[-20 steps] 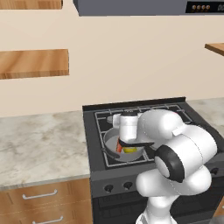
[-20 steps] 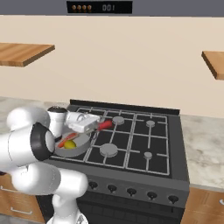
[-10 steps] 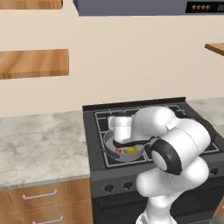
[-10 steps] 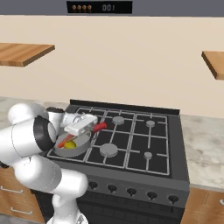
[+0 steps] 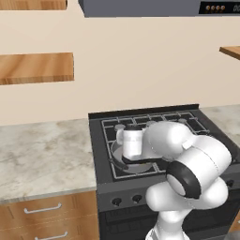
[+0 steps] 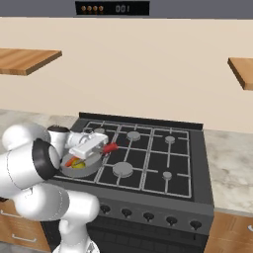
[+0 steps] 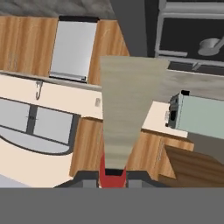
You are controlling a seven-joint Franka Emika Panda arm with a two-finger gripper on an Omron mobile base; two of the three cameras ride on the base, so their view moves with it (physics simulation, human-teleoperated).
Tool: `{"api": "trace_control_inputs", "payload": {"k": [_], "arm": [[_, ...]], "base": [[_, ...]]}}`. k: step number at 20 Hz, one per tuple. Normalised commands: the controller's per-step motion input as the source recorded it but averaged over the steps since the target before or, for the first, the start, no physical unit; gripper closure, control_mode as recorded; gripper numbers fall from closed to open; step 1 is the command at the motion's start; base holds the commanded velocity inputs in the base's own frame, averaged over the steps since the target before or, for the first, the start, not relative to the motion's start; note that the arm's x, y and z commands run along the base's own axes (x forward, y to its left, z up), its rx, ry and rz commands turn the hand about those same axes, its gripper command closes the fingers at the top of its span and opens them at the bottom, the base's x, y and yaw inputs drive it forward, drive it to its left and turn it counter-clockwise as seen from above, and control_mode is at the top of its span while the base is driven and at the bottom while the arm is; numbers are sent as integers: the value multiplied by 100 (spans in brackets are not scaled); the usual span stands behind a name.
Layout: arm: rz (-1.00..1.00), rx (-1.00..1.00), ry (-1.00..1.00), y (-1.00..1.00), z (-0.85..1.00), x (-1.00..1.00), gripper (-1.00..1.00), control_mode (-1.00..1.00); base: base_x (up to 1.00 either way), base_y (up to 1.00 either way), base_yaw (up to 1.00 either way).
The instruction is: Put the carrot and lemon in the pot. Retrieve the spatula and lightly stir the vegetables in the pot.
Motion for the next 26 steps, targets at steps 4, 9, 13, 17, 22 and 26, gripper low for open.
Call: {"api": "trace_control_inputs", "payload": {"k": [4,9,13,17,22,26], "arm": [[0,-6,-2,1,-7,39,100,-100],[0,-8,-1,5,-23,46,100,-100],[0,-7,-2,4,-27,34,100,-100],[0,-3,0,21,-6,42,100,-100],[-2,-7,0,25,-19,44,100,-100],[-2,-4,0,16,-9,1,100,-100]], "base": [[0,0,0],[0,0,0],[0,0,0],[0,0,0],[0,0,0],[0,0,0]]}}
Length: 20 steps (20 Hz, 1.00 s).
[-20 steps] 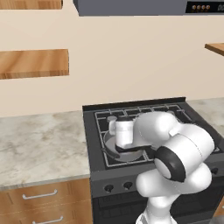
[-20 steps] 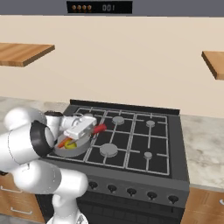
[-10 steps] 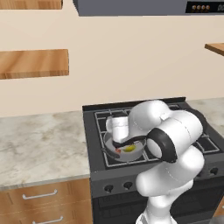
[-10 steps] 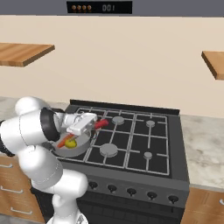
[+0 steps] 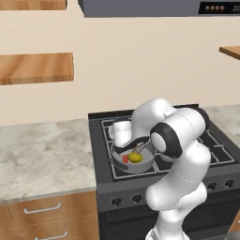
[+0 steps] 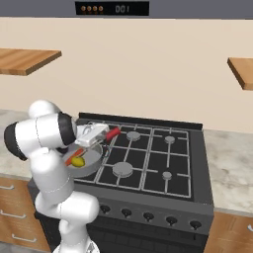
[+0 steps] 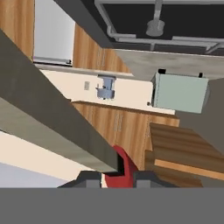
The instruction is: Put the carrot and lemon in the pot. Retrieve the spatula and lightly stir the vegetables in the pot.
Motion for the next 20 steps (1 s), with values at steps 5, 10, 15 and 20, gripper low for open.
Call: {"api": "trace_control_inputs", "payload": {"k": [5,10,15,20], "arm": [[0,0,1,11,-16,-13,100,-100],[0,-10,0,26,-78,0,100,-100],[-1,-3,0,30,-12,10,100,-100],[-9,0,-3,7,0,46,100,-100]], "base": [[0,0,0],[0,0,0],[0,0,0],[0,0,0]]}}
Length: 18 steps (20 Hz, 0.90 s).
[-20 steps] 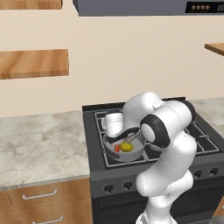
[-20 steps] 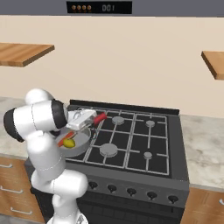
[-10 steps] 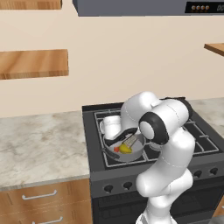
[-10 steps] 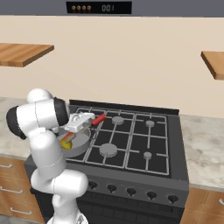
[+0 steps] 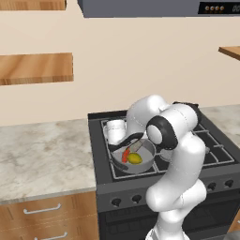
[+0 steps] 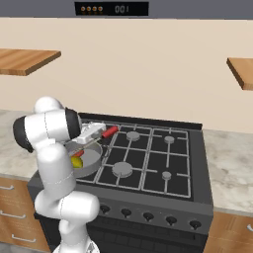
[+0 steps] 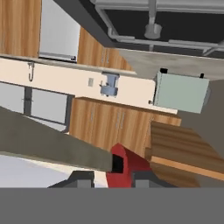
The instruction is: Put the carrot and lemon in the pot. Retrieve the spatula and lightly stir the vegetables in the pot.
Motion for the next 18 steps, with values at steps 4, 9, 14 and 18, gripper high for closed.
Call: {"api": "trace_control_inputs", "payload": {"k": [4,9,14,18], "arm": [[-10,0,0,-16,-3,3,100,-100],[-10,-2,0,-22,-31,0,100,-100],[-10,-10,9,-7,-39,31,100,-100],[-10,-10,17,0,-12,39,100,-100]], "base": [[0,0,0],[0,0,0],[0,0,0],[0,0,0]]}}
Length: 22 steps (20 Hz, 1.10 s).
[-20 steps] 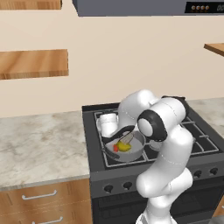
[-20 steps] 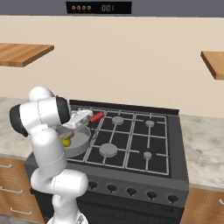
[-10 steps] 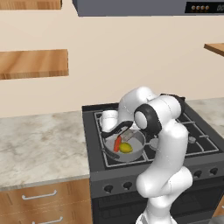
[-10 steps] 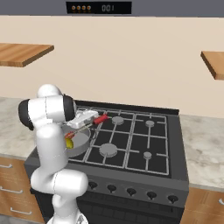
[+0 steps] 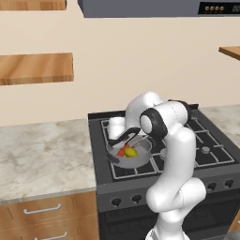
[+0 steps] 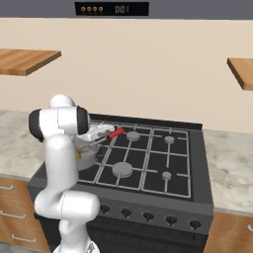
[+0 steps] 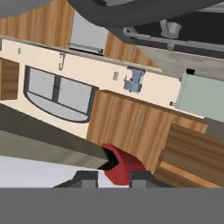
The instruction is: Put the carrot and lemon in the pot. Retrieve the spatula and lightly stir the vegetables in the pot.
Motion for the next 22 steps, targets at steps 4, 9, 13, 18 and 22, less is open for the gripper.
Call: {"api": "trace_control_inputs", "payload": {"k": [4,9,13,18,22], "arm": [[-2,-1,3,0,0,-14,100,-100],[6,-2,-10,-6,5,-47,100,-100],[16,0,-28,0,57,-81,100,-100],[6,0,-12,2,50,-18,100,-100],[0,-3,0,33,-25,5,100,-100]], "base": [[0,0,0],[0,0,0],[0,0,0],[0,0,0],[0,0,0]]}}
